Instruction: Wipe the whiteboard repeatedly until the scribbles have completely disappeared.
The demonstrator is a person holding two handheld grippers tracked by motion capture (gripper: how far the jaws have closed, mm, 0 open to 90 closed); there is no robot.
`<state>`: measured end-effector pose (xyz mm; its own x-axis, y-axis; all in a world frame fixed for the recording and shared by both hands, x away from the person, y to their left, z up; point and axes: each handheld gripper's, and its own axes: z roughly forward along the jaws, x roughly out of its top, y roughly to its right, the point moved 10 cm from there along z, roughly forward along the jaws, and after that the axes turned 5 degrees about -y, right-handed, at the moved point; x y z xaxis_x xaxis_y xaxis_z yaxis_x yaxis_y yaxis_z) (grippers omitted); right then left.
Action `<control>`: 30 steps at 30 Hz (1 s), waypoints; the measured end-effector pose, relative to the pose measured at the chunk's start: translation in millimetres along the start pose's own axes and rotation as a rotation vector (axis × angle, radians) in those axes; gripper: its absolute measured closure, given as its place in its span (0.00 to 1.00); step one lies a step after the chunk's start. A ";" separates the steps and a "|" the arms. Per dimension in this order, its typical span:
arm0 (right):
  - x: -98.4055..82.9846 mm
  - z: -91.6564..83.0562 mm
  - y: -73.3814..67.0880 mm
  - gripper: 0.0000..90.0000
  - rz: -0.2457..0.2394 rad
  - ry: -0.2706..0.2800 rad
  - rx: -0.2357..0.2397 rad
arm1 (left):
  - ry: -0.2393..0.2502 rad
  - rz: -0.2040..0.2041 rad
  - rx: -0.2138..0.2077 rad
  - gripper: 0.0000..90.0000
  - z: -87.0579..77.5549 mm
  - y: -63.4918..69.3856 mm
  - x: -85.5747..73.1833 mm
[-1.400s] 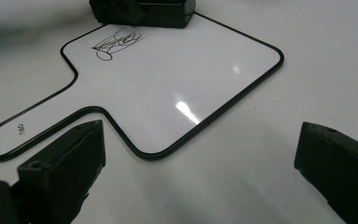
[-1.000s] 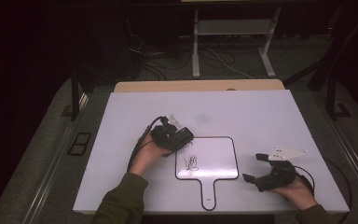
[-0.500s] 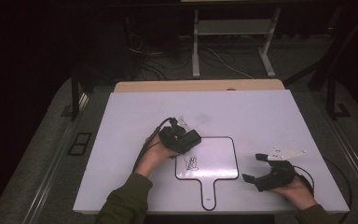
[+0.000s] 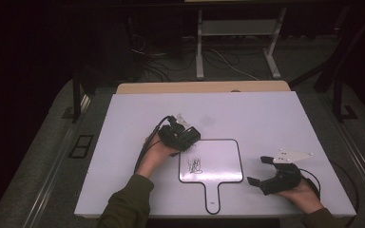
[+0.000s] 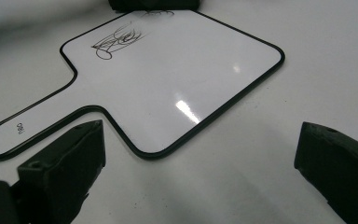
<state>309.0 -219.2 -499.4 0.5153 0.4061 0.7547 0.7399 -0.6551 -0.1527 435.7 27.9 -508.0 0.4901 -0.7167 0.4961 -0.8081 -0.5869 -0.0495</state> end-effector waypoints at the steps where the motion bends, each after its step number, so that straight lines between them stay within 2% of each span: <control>1: 0.0 0.0 -0.1 0.01 0.000 0.000 0.000 | 0.004 -0.008 0.000 0.43 0.0 -1.0 -0.3; 7: -0.2 0.5 -0.1 0.01 0.001 -0.003 0.000 | -0.010 0.028 0.017 0.43 0.5 6.5 1.8; 12: -0.1 0.5 0.0 0.01 0.002 -0.002 -0.001 | -0.017 0.042 0.006 0.43 1.1 15.1 3.1; 20: -0.1 -0.5 0.2 0.01 0.002 0.000 -0.002 | -0.015 0.023 0.045 0.43 0.4 -0.1 1.0; 23: -0.1 -0.1 0.4 0.01 0.000 0.000 -0.001 | -0.014 0.017 0.048 0.43 0.6 2.0 1.3; 26: -0.2 0.4 0.3 0.01 0.001 -0.002 -0.002 | -0.020 0.039 0.044 0.43 1.2 8.5 2.7; 28: -0.1 0.4 0.4 0.01 0.002 -0.001 -0.002 | -0.030 0.060 0.015 0.43 1.2 14.2 3.1; 29: -0.1 0.4 0.3 0.01 0.002 -0.001 -0.002 | -0.030 0.051 0.004 0.43 1.3 18.4 3.0; 30: -0.2 0.4 0.3 0.01 0.002 -0.002 -0.003 | -0.031 0.062 0.001 0.43 1.5 20.3 3.5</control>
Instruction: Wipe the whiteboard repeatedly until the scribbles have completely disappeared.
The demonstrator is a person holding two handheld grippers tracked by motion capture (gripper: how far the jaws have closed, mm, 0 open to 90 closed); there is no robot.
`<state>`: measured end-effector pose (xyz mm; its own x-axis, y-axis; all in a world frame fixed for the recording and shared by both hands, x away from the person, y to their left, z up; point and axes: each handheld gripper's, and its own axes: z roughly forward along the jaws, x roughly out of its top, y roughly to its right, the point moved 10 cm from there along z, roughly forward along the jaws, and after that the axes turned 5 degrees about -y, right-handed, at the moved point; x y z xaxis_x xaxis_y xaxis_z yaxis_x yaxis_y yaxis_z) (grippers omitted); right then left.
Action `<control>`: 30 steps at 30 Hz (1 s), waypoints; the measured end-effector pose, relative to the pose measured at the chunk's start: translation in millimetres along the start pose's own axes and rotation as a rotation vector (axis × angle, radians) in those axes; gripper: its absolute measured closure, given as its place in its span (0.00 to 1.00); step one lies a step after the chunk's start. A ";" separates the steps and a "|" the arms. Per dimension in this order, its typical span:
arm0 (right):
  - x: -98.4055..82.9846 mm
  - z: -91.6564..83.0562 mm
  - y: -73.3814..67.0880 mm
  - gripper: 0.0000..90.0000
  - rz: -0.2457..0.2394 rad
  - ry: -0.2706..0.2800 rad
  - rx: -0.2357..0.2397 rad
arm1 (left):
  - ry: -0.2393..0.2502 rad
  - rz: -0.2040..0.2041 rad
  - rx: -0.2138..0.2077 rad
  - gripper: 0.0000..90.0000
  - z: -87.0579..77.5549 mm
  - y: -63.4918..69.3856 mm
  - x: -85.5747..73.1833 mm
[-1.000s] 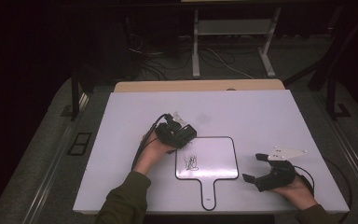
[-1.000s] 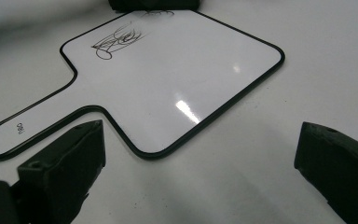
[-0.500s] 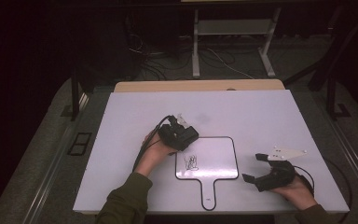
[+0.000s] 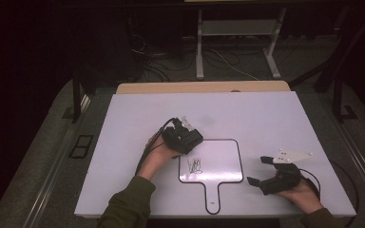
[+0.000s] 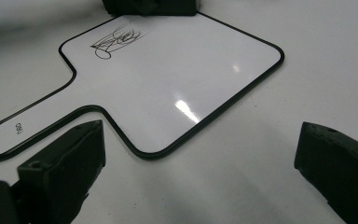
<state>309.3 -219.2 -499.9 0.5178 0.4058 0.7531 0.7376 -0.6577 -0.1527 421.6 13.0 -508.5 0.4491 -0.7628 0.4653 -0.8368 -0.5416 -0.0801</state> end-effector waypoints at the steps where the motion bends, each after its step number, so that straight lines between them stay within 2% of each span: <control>1: -0.1 0.0 -0.1 0.01 0.000 0.000 0.000 | -0.001 0.001 0.002 0.43 0.0 0.2 0.3; 2: 0.0 -0.1 0.0 0.01 -0.001 0.001 -0.001 | 0.000 -0.008 -0.002 0.43 0.1 -0.2 0.2; 3: 0.1 -0.3 0.0 0.01 -0.001 0.002 -0.001 | 0.005 0.005 0.010 0.43 0.4 -4.5 0.4; 5: 0.0 -0.7 0.0 0.01 -0.001 0.002 0.000 | 0.007 -0.017 0.019 0.43 0.2 -9.4 -0.8; 8: 0.0 -0.9 0.1 0.01 -0.001 0.002 0.000 | 0.006 -0.032 0.060 0.43 -0.7 -18.2 -3.3; 10: 0.0 -0.9 0.2 0.01 -0.001 0.002 0.000 | 0.005 -0.041 0.055 0.43 -1.3 -21.2 -5.3; 15: 0.1 -0.5 0.3 0.01 -0.001 0.003 -0.001 | -0.004 -0.018 0.049 0.43 -1.2 -12.8 -3.6; 18: 0.0 -0.2 0.2 0.01 -0.001 0.001 0.000 | -0.009 -0.001 0.006 0.43 -1.1 -1.7 -2.4; 21: 0.1 -0.4 0.1 0.01 -0.001 0.002 -0.001 | -0.006 0.009 0.005 0.43 -0.8 0.9 -1.2; 22: 0.0 -0.6 0.1 0.01 -0.001 0.001 -0.001 | -0.008 0.016 0.010 0.43 -0.8 -2.4 -1.4; 27: 0.0 -1.4 0.3 0.01 0.003 0.004 -0.001 | -0.001 -0.033 0.049 0.43 -2.5 -21.2 -7.5; 30: -0.1 -1.2 0.7 0.01 0.002 0.003 0.000 | 0.002 -0.055 0.041 0.43 -3.3 -25.2 -10.5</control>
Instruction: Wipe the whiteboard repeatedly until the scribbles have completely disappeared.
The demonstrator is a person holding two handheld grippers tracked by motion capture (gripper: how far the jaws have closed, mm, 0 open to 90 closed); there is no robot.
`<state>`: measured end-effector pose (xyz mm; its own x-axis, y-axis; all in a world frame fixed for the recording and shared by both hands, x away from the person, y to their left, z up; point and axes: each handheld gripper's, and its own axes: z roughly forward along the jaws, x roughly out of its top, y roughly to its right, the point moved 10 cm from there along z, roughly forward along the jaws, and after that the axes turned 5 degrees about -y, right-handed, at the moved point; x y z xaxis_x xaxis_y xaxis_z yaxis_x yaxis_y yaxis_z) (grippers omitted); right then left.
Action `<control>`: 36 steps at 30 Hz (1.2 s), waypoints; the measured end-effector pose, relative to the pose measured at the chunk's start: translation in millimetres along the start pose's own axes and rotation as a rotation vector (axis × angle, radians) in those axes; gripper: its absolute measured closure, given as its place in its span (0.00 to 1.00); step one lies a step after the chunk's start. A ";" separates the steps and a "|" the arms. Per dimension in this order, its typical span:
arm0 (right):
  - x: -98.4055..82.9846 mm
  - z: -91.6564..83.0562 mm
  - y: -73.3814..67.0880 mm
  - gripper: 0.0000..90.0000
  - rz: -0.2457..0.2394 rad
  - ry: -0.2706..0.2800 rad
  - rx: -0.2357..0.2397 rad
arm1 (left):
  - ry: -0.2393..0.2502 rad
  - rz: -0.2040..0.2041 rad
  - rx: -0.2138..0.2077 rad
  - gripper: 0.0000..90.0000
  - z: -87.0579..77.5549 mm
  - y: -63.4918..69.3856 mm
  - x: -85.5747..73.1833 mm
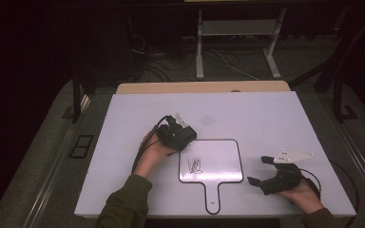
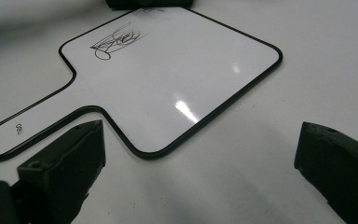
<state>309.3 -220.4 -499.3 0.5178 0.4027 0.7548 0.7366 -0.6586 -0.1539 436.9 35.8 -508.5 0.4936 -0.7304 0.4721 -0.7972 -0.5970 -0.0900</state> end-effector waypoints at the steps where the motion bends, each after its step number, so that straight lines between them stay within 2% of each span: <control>1: 0.0 0.0 -0.1 0.01 0.000 0.000 0.000 | -0.008 0.011 0.009 0.43 -0.4 0.2 -0.1; 4: 0.1 0.2 -0.3 0.01 -0.001 0.001 0.000 | -0.019 0.036 0.012 0.43 -0.6 7.6 1.1; 6: 0.2 0.2 -0.2 0.01 0.000 0.001 -0.001 | -0.031 0.054 -0.009 0.43 -1.8 13.1 0.3; 9: 0.0 0.6 -0.1 0.01 -0.002 -0.001 -0.001 | -0.029 0.060 -0.015 0.43 -2.3 17.9 0.2; 12: 0.1 0.4 -0.2 0.01 0.000 0.000 -0.002 | -0.019 0.050 0.006 0.43 0.0 10.5 2.4; 14: 0.0 0.2 -0.2 0.01 0.000 -0.001 -0.003 | -0.018 0.038 0.036 0.43 1.2 3.9 3.8; 18: 0.0 0.1 0.2 0.01 0.000 0.000 -0.002 | -0.036 0.048 0.036 0.44 0.0 3.7 1.6; 20: -0.1 0.2 0.5 0.01 -0.001 -0.001 -0.001 | -0.043 0.062 0.031 0.43 -1.4 7.8 0.2; 24: -0.2 0.6 0.3 0.01 -0.001 -0.002 -0.002 | -0.051 0.073 -0.025 0.43 -4.7 20.0 -4.4; 25: -0.2 0.7 0.2 0.01 -0.003 -0.002 -0.002 | -0.047 0.074 -0.025 0.43 -4.9 20.8 -4.6; 26: -0.3 0.8 0.1 0.01 -0.002 -0.004 -0.003 | -0.047 0.070 -0.027 0.43 -4.7 19.7 -4.5; 28: -0.2 0.9 0.1 0.01 -0.003 -0.003 -0.004 | -0.036 0.057 0.005 0.43 -2.5 11.0 -2.3; 31: -0.4 0.5 0.0 0.01 -0.001 -0.003 -0.004 | -0.035 0.046 0.028 0.43 0.1 0.8 0.7; 33: -0.3 0.7 0.3 0.01 -0.002 -0.003 -0.004 | -0.036 0.032 0.020 0.43 0.8 -0.7 1.3; 35: -0.5 1.1 0.5 0.01 0.000 -0.005 -0.004 | -0.039 0.042 0.022 0.43 0.3 0.6 1.0; 36: -0.7 1.3 0.4 0.01 0.000 -0.006 -0.003 | -0.043 0.046 0.009 0.43 -0.1 3.7 0.7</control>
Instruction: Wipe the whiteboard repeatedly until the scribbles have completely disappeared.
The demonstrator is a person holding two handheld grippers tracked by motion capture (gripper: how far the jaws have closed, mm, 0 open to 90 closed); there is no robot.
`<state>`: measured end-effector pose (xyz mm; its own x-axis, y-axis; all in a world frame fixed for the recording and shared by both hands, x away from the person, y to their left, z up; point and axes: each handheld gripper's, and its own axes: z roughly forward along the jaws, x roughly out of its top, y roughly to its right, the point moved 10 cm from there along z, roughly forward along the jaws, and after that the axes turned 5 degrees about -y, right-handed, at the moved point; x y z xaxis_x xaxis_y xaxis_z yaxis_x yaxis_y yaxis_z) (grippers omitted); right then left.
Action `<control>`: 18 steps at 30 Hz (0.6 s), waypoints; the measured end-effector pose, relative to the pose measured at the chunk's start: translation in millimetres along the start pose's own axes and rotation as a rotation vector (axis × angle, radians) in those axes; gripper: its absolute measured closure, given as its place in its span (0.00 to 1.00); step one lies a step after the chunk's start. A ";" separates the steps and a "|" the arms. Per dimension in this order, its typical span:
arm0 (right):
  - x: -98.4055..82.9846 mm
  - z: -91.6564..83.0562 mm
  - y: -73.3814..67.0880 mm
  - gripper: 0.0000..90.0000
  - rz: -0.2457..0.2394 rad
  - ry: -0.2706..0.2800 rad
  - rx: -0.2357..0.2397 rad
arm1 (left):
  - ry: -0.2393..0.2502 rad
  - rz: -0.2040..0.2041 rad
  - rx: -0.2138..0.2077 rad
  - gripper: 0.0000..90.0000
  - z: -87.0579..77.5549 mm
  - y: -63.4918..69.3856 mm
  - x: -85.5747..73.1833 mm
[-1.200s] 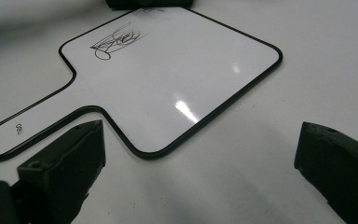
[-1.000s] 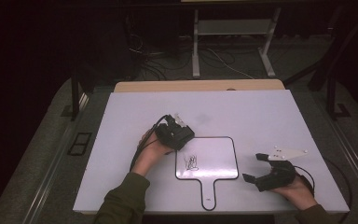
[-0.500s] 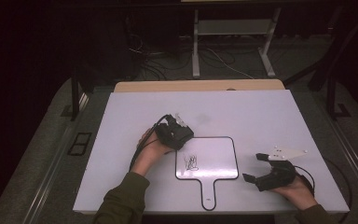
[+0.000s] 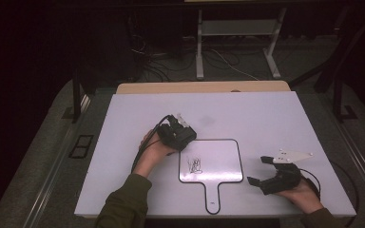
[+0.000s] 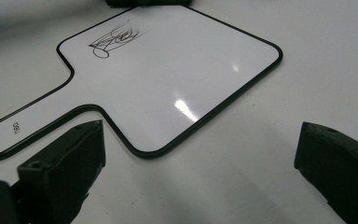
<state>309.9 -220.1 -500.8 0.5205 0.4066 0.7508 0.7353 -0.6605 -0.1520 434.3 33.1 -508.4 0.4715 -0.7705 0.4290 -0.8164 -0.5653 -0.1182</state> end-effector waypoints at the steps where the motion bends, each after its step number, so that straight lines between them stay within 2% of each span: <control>1: -0.1 0.1 -0.1 0.01 0.000 -0.001 0.000 | 0.001 0.004 -0.004 0.43 -0.2 3.3 0.1; 4: 0.0 0.1 -0.2 0.01 0.000 -0.001 -0.001 | -0.014 0.043 -0.018 0.43 -2.8 12.2 -1.7; 6: 0.2 -0.1 -0.2 0.01 0.000 0.000 -0.001 | -0.009 0.036 -0.006 0.43 -2.5 10.6 -1.7; 9: 0.3 -0.8 -0.3 0.01 -0.002 0.003 -0.002 | -0.004 0.002 0.012 0.43 -2.4 0.4 -4.0; 12: 0.1 -1.2 0.3 0.01 -0.001 0.004 -0.001 | -0.007 -0.008 0.030 0.43 -2.7 -5.8 -6.3; 14: -0.2 -0.4 0.9 0.01 0.000 0.001 -0.002 | -0.020 0.008 0.036 0.43 -3.3 -5.6 -6.7; 16: -0.2 0.1 0.4 0.01 -0.003 0.000 -0.001 | -0.014 0.007 0.015 0.43 -2.8 0.4 -5.3; 18: -0.5 0.3 0.0 0.01 -0.002 -0.003 -0.002 | -0.022 0.023 -0.007 0.44 -3.7 6.9 -5.3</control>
<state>309.7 -220.1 -501.3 0.5206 0.4100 0.7490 0.7354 -0.6609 -0.1494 425.0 34.4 -508.2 0.4599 -0.7896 0.4062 -0.8292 -0.5456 -0.1218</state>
